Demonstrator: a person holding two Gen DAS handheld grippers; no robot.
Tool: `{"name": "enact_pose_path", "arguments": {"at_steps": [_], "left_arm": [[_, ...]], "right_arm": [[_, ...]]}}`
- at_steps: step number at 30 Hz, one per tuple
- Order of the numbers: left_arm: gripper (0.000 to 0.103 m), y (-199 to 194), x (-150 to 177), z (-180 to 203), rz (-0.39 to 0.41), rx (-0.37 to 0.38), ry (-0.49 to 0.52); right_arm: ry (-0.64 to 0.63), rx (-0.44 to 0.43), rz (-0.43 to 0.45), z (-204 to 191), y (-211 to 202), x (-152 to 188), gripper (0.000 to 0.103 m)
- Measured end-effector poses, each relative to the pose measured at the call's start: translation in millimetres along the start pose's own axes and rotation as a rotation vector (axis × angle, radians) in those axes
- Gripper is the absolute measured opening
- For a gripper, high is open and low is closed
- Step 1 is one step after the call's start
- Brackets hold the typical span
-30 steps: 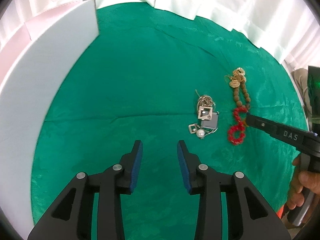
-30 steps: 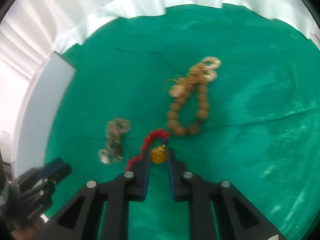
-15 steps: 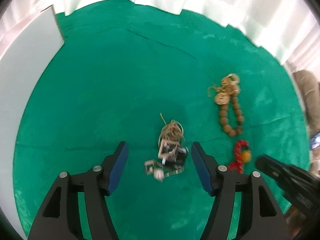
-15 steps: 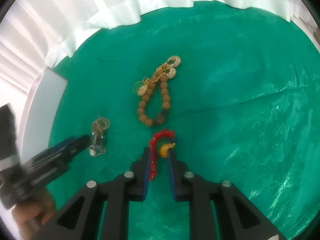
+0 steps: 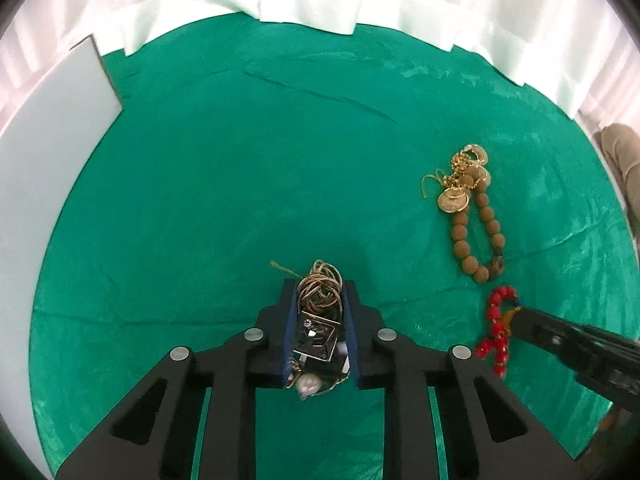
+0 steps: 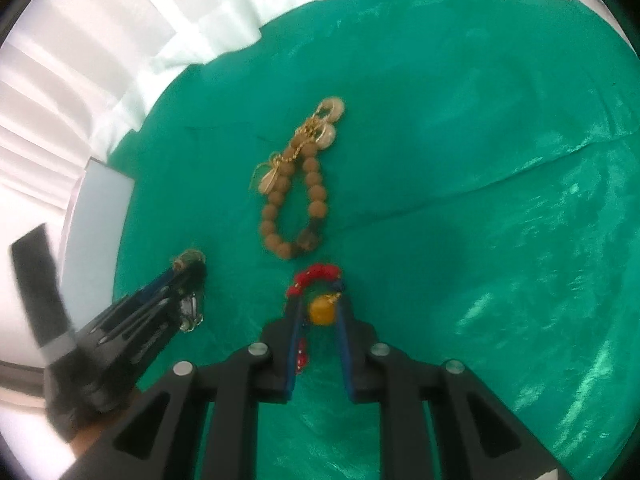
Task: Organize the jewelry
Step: 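Carry the charm tangle and red bracelet into the white box and open both tools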
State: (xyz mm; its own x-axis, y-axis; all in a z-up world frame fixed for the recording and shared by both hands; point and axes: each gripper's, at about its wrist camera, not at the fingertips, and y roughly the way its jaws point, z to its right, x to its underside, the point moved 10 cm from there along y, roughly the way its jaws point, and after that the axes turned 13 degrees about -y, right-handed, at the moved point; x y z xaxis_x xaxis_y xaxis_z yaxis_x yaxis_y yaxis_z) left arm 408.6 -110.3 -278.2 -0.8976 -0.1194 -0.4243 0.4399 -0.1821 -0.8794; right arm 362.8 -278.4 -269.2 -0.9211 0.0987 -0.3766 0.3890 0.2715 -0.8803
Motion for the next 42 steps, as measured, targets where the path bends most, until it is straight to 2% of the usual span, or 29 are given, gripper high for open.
{"name": "enact_pose_path", "arguments": {"at_steps": [5,9,12,20,30,37,42], "left_arm": [[0.019,-13,2,-15,0.007,0.008,-0.022],[0.019,-30,6,-28,-0.002,0.022,-0.041],[0.019,-49,4,-33,0.007,0.037,-0.038],[0.019,-105,-3,-42,0.067,0.064,-0.018],[0.019,-180,-17,-64,0.133,0.093,-0.044],[0.019,-254,-54,-133,0.213,0.059,-0.142],[0.019,-284,-89,-213,0.281,-0.038,-0.258]], "right_arm": [[-0.009,0.031,0.011,-5,10,-4,0.019],[-0.084,0.047,0.006,-16,8,-7,0.018],[-0.155,0.058,0.03,-31,-9,-10,0.017],[-0.391,0.067,0.06,-92,-56,-13,0.017],[-0.55,-0.002,0.129,-170,-100,-24,0.017],[-0.672,-0.08,0.191,-258,-129,-50,0.017],[-0.747,-0.154,0.224,-329,-133,-71,0.017]]}}
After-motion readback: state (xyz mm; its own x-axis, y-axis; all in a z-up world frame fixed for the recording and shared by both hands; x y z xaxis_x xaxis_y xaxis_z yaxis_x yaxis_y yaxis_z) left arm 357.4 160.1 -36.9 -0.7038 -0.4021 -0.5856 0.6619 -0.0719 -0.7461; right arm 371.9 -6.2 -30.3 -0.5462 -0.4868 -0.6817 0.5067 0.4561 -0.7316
